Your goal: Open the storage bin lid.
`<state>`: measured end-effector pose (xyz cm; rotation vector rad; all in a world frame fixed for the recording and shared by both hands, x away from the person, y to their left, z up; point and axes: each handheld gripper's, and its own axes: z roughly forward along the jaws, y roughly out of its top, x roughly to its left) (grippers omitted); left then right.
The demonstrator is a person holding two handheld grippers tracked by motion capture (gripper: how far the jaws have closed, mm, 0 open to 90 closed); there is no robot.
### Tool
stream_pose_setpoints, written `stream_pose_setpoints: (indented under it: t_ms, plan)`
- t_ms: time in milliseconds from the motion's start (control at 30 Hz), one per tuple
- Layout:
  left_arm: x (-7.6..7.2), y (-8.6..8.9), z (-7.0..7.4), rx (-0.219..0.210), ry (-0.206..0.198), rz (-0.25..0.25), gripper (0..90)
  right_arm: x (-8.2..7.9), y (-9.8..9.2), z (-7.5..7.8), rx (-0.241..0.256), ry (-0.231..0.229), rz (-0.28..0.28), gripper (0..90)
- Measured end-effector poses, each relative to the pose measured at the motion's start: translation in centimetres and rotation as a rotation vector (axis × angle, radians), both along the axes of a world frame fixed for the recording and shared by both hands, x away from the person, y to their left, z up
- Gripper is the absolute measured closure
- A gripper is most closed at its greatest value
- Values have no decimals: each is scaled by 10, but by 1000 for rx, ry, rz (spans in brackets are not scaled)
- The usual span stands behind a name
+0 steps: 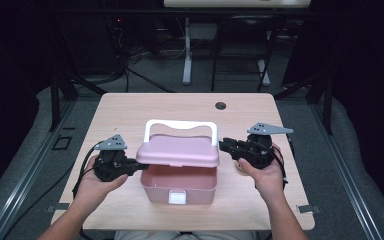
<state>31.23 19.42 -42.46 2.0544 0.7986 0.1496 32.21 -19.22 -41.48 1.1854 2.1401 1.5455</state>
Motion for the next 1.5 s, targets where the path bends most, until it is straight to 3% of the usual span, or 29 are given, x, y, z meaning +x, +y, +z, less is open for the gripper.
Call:
stream_pose_setpoints:
  t_ms: [933,1500]
  plan:
    - [19,-2,24,-13,-8,16,899,1,-11,-11,-16,36,-33,748]
    - [29,-3,33,-25,-6,33,900,3,8,-26,-78,65,14,797]
